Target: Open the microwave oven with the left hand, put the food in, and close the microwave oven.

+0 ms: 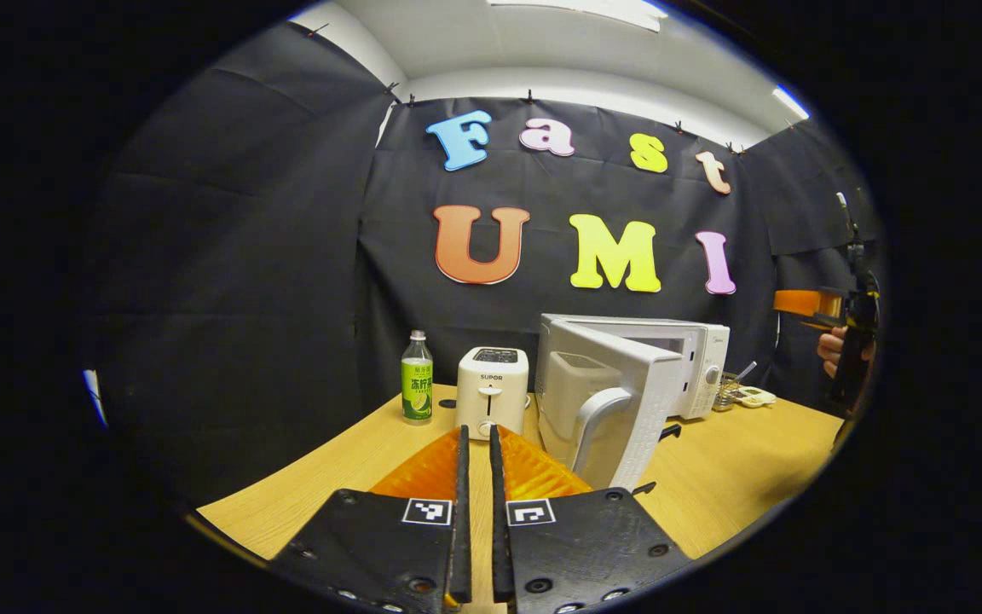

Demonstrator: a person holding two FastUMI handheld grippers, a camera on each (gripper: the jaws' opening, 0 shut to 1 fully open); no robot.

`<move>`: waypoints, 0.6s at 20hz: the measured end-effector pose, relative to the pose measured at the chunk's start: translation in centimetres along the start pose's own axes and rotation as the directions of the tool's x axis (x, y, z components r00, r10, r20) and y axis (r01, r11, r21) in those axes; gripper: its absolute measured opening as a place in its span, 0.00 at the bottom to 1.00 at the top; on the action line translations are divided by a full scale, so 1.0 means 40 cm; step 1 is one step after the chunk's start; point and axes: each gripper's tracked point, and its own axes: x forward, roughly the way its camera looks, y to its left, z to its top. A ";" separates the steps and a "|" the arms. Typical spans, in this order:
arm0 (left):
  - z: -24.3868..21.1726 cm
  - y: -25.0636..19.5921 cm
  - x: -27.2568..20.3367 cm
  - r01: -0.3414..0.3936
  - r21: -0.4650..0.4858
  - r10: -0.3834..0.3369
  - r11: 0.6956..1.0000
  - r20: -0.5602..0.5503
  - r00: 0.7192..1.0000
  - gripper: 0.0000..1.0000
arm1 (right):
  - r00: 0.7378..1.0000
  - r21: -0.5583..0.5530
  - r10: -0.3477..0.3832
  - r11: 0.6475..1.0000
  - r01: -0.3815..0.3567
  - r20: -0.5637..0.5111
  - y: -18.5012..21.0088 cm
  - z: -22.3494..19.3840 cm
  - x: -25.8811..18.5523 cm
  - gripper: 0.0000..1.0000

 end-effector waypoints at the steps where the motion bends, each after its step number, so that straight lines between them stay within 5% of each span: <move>1: -0.013 0.015 0.004 -0.029 0.011 0.029 1.000 0.003 1.000 0.05 | 1.000 -0.004 0.005 1.000 -0.005 0.004 -0.001 0.012 -0.034 1.00; 2: -0.039 0.009 0.019 -0.016 0.006 0.016 1.000 -0.017 1.000 0.00 | 1.000 -0.014 0.014 1.000 -0.014 0.000 -0.003 0.021 -0.061 1.00; 3: -0.056 0.002 0.033 -0.010 -0.004 0.010 1.000 -0.029 1.000 0.00 | 1.000 -0.027 0.016 1.000 -0.015 0.004 -0.014 0.031 -0.083 0.89; 4: -0.072 -0.005 0.047 -0.007 -0.021 0.006 1.000 -0.043 0.999 0.00 | 1.000 -0.044 0.003 0.999 -0.003 0.011 -0.031 0.047 -0.107 1.00; 8: -0.095 -0.081 0.075 0.064 -0.081 -0.068 0.995 -0.047 0.997 0.00 | 1.000 -0.094 -0.021 0.995 0.023 0.017 -0.069 0.064 -0.174 0.99; 12: -0.104 -0.141 0.092 0.099 -0.038 -0.101 0.994 -0.049 0.994 0.00 | 0.999 -0.134 -0.028 0.991 0.031 0.024 -0.104 0.082 -0.212 0.99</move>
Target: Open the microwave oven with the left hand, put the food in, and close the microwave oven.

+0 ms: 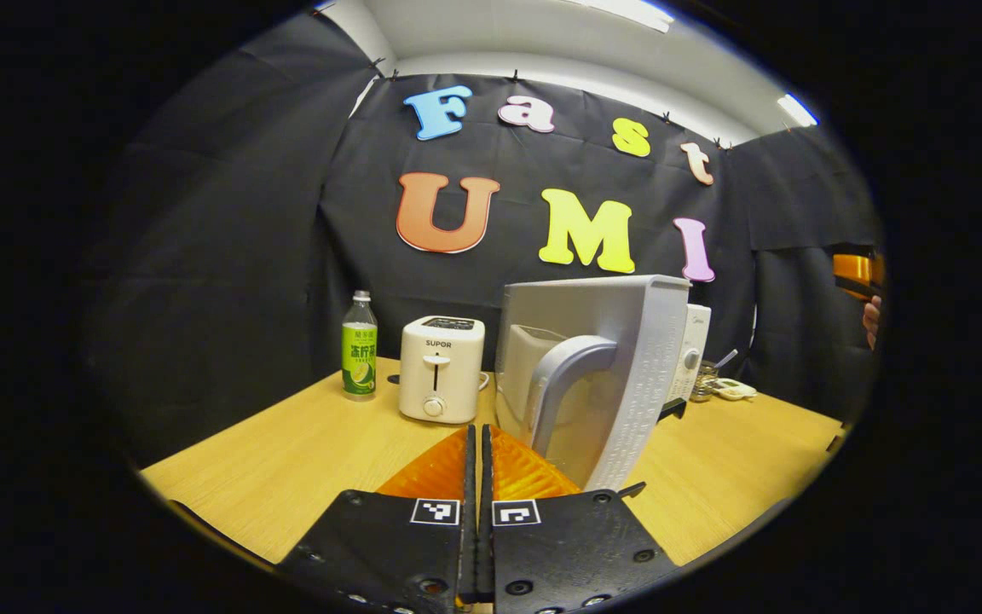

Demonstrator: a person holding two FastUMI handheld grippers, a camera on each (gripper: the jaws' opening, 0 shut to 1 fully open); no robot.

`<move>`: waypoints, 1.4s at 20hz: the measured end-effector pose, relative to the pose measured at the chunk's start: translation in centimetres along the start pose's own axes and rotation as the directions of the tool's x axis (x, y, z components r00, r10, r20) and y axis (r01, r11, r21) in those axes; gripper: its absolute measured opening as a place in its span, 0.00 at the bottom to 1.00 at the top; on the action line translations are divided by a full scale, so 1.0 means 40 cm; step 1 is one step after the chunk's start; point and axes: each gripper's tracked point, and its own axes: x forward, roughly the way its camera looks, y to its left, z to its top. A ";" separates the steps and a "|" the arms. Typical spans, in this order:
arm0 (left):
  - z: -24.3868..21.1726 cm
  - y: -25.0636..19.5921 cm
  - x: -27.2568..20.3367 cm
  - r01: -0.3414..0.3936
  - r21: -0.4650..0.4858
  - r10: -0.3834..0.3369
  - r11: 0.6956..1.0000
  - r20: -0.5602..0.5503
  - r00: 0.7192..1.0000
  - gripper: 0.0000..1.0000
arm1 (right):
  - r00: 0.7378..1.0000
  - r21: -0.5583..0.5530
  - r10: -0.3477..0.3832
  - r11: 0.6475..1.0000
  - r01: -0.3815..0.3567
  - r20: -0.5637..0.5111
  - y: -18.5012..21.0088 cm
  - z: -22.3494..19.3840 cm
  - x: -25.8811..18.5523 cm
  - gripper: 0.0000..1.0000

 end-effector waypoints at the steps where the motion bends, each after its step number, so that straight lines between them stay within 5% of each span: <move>1: -0.002 -0.028 0.001 0.019 -0.009 -0.019 1.000 -0.001 1.000 0.00 | 1.000 0.001 -0.007 1.000 0.007 0.006 -0.016 0.004 -0.006 1.00; 4: 0.007 -0.102 0.012 0.061 -0.015 -0.061 0.998 0.007 0.998 0.00 | 0.999 0.009 -0.025 1.000 0.025 0.027 -0.069 0.025 -0.010 1.00; 5: 0.009 -0.126 0.025 0.070 -0.014 -0.070 0.997 0.011 0.997 0.00 | 0.999 0.017 -0.030 0.999 0.030 0.030 -0.088 0.023 -0.013 0.89; 16: 0.003 -0.436 0.164 0.267 0.019 -0.267 0.963 -0.017 0.964 0.00 | 0.997 0.092 -0.074 0.993 0.075 -0.015 -0.268 -0.011 -0.009 0.89; 17: 0.007 -0.463 0.177 0.283 0.027 -0.283 0.959 -0.009 0.959 0.00 | 0.997 0.096 -0.073 0.993 0.074 -0.011 -0.276 -0.006 -0.010 0.99; 20: 0.010 -0.519 0.229 0.321 0.037 -0.321 0.946 -0.014 0.947 0.00 | 0.997 0.111 -0.075 0.991 0.077 -0.018 -0.304 -0.008 -0.014 0.99; 24: 0.016 -0.588 0.287 0.357 0.027 -0.356 0.934 -0.025 0.934 0.00 | 0.997 0.127 -0.081 0.988 0.082 -0.012 -0.331 0.001 -0.020 0.99; 25: 0.019 -0.600 0.306 0.362 0.019 -0.361 0.932 -0.027 0.932 0.00 | 0.996 0.126 -0.087 0.988 0.088 -0.011 -0.340 -0.003 -0.021 0.89; 26: 0.023 -0.614 0.326 0.366 0.011 -0.366 0.930 -0.026 0.930 0.00 | 0.996 0.123 -0.091 0.988 0.093 -0.015 -0.346 -0.007 -0.023 0.99; 28: 0.023 -0.641 0.372 0.366 -0.007 -0.366 0.931 -0.039 0.930 0.00 | 0.995 0.120 -0.098 0.988 0.099 -0.021 -0.353 -0.011 -0.028 0.99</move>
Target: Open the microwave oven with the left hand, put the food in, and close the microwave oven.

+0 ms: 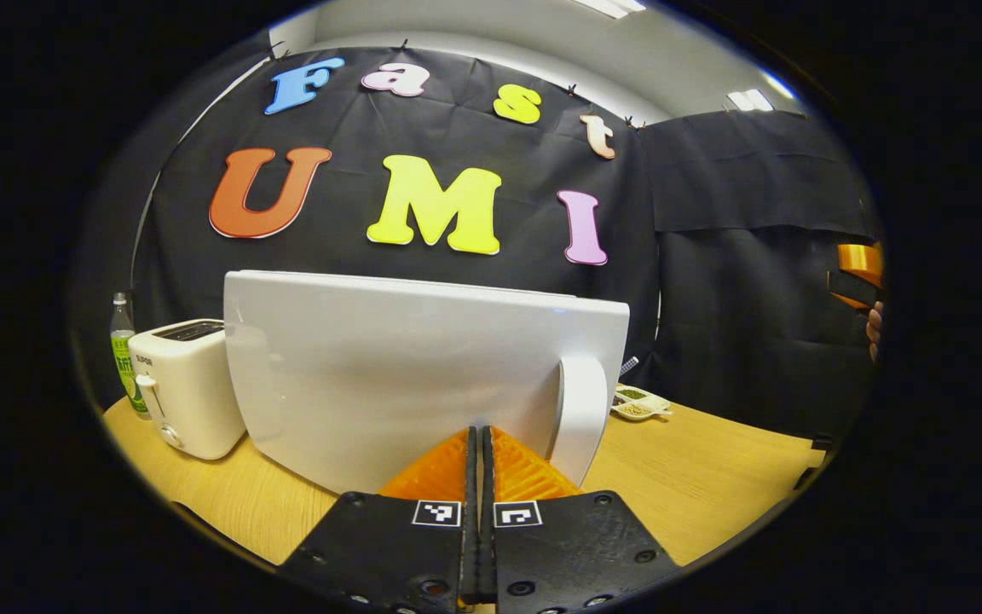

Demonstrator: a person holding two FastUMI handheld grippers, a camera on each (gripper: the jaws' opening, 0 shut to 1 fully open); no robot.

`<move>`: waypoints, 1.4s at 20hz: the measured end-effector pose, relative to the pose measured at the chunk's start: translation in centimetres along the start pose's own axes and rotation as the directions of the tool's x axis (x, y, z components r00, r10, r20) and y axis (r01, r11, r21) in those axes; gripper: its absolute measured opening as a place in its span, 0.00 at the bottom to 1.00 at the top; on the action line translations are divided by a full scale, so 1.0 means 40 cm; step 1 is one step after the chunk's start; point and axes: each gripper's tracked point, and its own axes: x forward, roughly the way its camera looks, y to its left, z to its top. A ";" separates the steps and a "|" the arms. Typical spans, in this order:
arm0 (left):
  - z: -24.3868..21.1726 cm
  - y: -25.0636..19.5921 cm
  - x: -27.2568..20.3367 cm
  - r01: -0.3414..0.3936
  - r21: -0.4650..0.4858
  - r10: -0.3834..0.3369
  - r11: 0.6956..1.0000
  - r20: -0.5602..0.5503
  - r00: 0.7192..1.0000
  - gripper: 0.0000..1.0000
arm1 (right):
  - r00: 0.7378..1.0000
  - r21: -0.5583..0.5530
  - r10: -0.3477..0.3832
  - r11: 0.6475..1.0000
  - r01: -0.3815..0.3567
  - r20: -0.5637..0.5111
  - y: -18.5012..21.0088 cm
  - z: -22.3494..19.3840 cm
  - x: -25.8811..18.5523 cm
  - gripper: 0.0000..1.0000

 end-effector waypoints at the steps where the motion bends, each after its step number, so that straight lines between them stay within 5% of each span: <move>1: 0.002 -0.002 0.030 -0.002 -0.001 0.002 1.000 -0.003 1.000 0.00 | 1.000 0.000 -0.004 1.000 0.004 0.002 -0.006 0.001 -0.004 1.00; 2: 0.006 -0.002 0.058 -0.007 0.002 0.007 1.000 -0.007 1.000 0.00 | 1.000 0.001 -0.009 1.000 0.009 0.008 -0.012 0.005 -0.005 0.90; 3: 0.010 -0.003 0.089 -0.013 0.002 0.013 1.000 -0.009 1.000 0.00 | 1.000 0.001 -0.019 1.000 0.019 0.013 -0.020 0.006 -0.008 1.00; 12: -0.010 0.038 0.268 -0.120 0.006 0.120 0.993 -0.106 0.987 0.00 | 0.999 0.058 -0.017 0.998 0.019 -0.041 0.005 -0.020 0.016 0.99; 23: -0.030 0.038 0.257 -0.231 0.044 0.235 0.972 -0.224 0.946 0.00 | 0.997 0.042 -0.028 0.999 0.030 -0.066 0.044 -0.021 -0.080 1.00; 24: -0.037 0.015 0.236 -0.206 0.030 0.207 0.978 -0.231 0.951 0.03 | 0.997 0.040 -0.030 0.999 0.033 -0.069 0.045 -0.021 -0.086 1.00; 25: -0.025 0.003 0.202 -0.207 0.024 0.207 0.978 -0.221 0.953 0.21 | 0.997 0.041 -0.034 0.999 0.036 -0.065 0.047 -0.019 -0.091 1.00; 26: -0.014 -0.001 0.168 -0.218 0.021 0.217 0.976 -0.211 0.953 0.12 | 0.997 0.042 -0.038 0.998 0.040 -0.060 0.049 -0.013 -0.096 1.00; 28: 0.010 -0.005 0.077 -0.251 0.014 0.249 0.968 -0.180 0.952 0.56 | 0.998 0.039 -0.044 0.998 0.046 -0.049 0.056 -0.007 -0.108 1.00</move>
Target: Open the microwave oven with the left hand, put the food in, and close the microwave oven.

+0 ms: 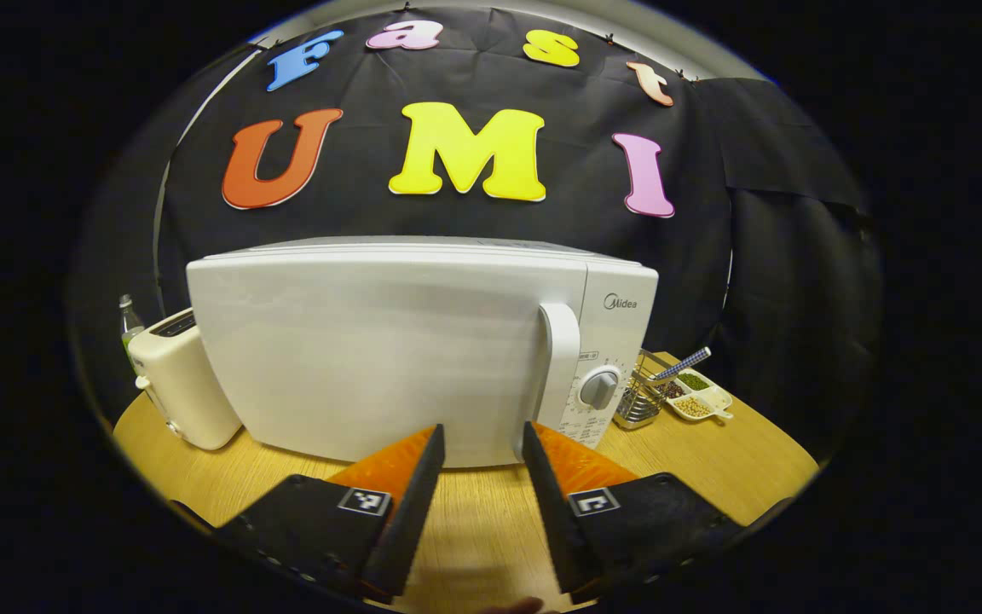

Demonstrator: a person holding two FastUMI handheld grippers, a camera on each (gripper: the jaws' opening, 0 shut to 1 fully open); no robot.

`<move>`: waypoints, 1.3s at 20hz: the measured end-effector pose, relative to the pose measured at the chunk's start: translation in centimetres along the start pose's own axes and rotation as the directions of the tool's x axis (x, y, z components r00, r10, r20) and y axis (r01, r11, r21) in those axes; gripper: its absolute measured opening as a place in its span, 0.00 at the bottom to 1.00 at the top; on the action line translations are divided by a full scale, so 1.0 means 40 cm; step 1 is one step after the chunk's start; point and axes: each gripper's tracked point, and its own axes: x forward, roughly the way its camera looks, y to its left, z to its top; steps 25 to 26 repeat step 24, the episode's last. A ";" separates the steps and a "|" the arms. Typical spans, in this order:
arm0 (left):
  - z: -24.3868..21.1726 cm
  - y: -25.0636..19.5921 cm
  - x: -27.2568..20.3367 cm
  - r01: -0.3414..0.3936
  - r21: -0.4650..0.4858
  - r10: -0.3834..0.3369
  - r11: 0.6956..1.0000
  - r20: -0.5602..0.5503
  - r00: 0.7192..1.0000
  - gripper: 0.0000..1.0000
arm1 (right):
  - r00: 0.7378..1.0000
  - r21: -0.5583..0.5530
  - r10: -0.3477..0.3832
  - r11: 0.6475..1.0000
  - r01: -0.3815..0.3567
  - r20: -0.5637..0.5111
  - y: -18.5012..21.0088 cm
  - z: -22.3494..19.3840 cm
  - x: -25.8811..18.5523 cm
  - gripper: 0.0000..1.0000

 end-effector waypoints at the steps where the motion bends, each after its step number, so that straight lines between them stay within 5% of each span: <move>1: 0.005 0.024 -0.046 -0.038 0.006 0.038 0.999 0.020 0.999 0.77 | 1.000 -0.004 -0.003 1.000 0.003 0.001 0.002 -0.004 -0.009 1.00; 2: 0.009 0.039 -0.089 -0.071 0.010 0.070 0.997 0.030 0.997 0.97 | 1.000 -0.007 -0.006 1.000 0.006 0.001 0.007 -0.006 -0.014 1.00; 6: 0.070 0.036 -0.323 -0.055 0.011 0.054 0.998 0.130 0.990 0.95 | 0.999 -0.039 -0.033 0.999 0.033 -0.009 0.014 -0.010 -0.043 1.00; 7: 0.092 0.044 -0.386 -0.072 0.015 0.069 0.997 0.158 0.985 0.83 | 0.999 -0.050 -0.046 0.998 0.045 -0.008 0.014 -0.007 -0.053 1.00; 8: 0.109 0.053 -0.452 -0.092 0.020 0.087 0.996 0.183 0.979 0.95 | 0.998 -0.063 -0.054 0.997 0.054 -0.009 0.015 -0.004 -0.063 1.00; 11: 0.178 0.061 -0.655 -0.132 0.015 0.124 0.991 0.262 0.957 0.95 | 0.998 -0.097 -0.060 0.993 0.061 0.011 0.036 0.021 -0.096 1.00; 12: 0.202 0.067 -0.718 -0.152 0.022 0.139 0.988 0.298 0.944 0.95 | 0.998 -0.107 -0.065 0.992 0.067 0.026 0.042 0.030 -0.104 0.89; 13: 0.220 0.070 -0.779 -0.166 0.029 0.148 0.986 0.325 0.934 0.95 | 0.997 -0.118 -0.068 0.990 0.072 0.035 0.047 0.032 -0.110 1.00; 15: 0.223 0.046 -0.879 -0.147 0.037 0.125 0.988 0.347 0.930 0.94 | 0.997 -0.126 -0.070 0.989 0.074 0.034 0.058 0.025 -0.120 1.00; 16: 0.221 0.047 -0.916 -0.148 0.030 0.128 0.989 0.353 0.927 0.94 | 0.998 -0.124 -0.062 0.990 0.065 0.031 0.070 0.022 -0.124 1.00; 17: 0.214 0.055 -0.941 -0.157 0.026 0.138 0.987 0.352 0.926 0.94 | 0.998 -0.124 -0.048 0.991 0.051 0.028 0.085 0.022 -0.133 0.89; 18: 0.210 0.066 -0.962 -0.171 0.030 0.150 0.985 0.355 0.923 0.94 | 0.999 -0.126 -0.032 0.991 0.035 0.031 0.101 0.026 -0.141 1.00; 26: 0.182 0.075 -0.971 -0.175 0.033 0.154 0.984 0.335 0.930 0.95 | 0.999 -0.151 -0.013 0.988 0.020 0.048 0.140 0.037 -0.172 1.00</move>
